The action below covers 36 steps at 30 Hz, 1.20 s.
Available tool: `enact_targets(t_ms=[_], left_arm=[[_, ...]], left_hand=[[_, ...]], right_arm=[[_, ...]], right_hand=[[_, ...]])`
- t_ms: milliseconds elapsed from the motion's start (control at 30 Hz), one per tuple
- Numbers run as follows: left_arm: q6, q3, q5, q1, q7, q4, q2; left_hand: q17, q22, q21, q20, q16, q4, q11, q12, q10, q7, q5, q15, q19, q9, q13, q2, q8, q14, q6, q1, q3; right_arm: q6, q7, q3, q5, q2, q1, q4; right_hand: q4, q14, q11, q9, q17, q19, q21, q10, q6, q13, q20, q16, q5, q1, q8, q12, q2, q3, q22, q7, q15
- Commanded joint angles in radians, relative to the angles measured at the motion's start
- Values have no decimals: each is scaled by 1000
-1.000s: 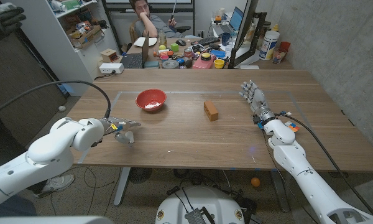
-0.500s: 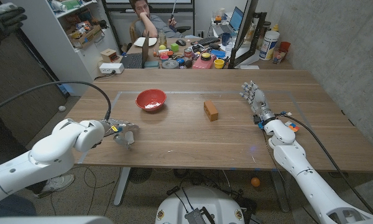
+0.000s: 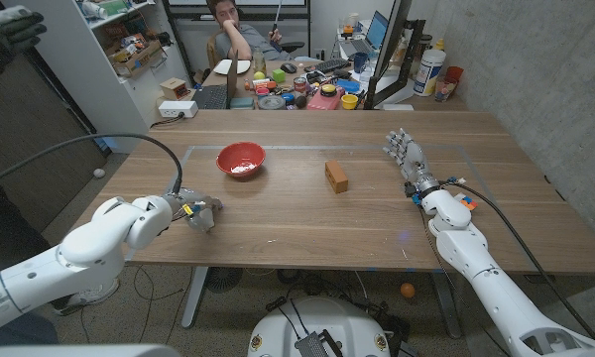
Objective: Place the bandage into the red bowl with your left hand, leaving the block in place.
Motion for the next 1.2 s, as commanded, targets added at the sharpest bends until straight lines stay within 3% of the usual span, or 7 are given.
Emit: enact_targets(t_ms=[33,100,233,333,433,700,1200], left_arm=[[10,38,43,12,191,22,-16],[16,37,64,24,239,23,-20],[10,22,70,50,331,29,-32],[6,15,70,60,368,31,-38],[5,12,71,63,383,32,-42],[8,-1,85,83,440,30,-53],[-12,-110,59,171,537,-2,-69]], left_hand=[[3,5,56,-69,14,4,-23,16,191,8,-37,-182,110,1,5,36,45,176,195,75,18],[5,4,85,-86,32,2,-22,22,319,5,-55,-186,154,-1,5,56,66,306,315,115,30],[16,8,178,-116,46,-8,-24,1,556,2,-75,-198,251,-4,10,94,67,567,554,235,73],[27,13,232,-118,69,-2,-22,8,681,2,-82,-198,291,1,20,97,82,674,678,268,61],[44,14,274,-122,90,1,-21,15,745,16,-84,-195,321,2,40,94,85,748,737,280,54],[59,13,326,-131,110,-1,-23,24,799,41,-87,-193,356,2,69,77,79,827,793,295,48],[67,12,347,-134,120,-5,-22,29,822,47,-90,-193,369,1,82,64,77,858,822,306,45]], right_arm=[[2,8,4,1,2,15,28],[3,10,5,1,2,18,34],[6,16,6,2,4,25,48],[9,21,7,2,6,30,56],[11,25,7,2,8,36,64],[12,30,8,-1,9,41,76],[16,36,13,0,8,39,70]], right_hand=[[-2,8,-1,4,3,11,-3,9,9,5,-24,1,6,-11,7,5,57,5,5,-2,1],[-2,9,0,4,2,12,-3,9,9,5,-24,1,6,-11,7,5,57,6,5,-2,1],[-2,9,-1,4,2,12,-3,9,9,5,-24,1,6,-11,7,5,57,6,5,-1,1],[-2,9,-2,4,3,12,-4,9,9,5,-25,1,6,-12,7,5,57,6,5,-2,1],[-2,10,-1,4,3,13,-4,9,8,5,-26,1,6,-12,7,5,56,6,5,-1,1],[-2,10,0,4,3,14,-6,10,8,5,-25,1,6,-12,7,5,55,5,5,0,1],[-3,11,0,4,2,15,-8,9,9,5,-26,1,6,-12,7,5,55,6,5,0,1]])
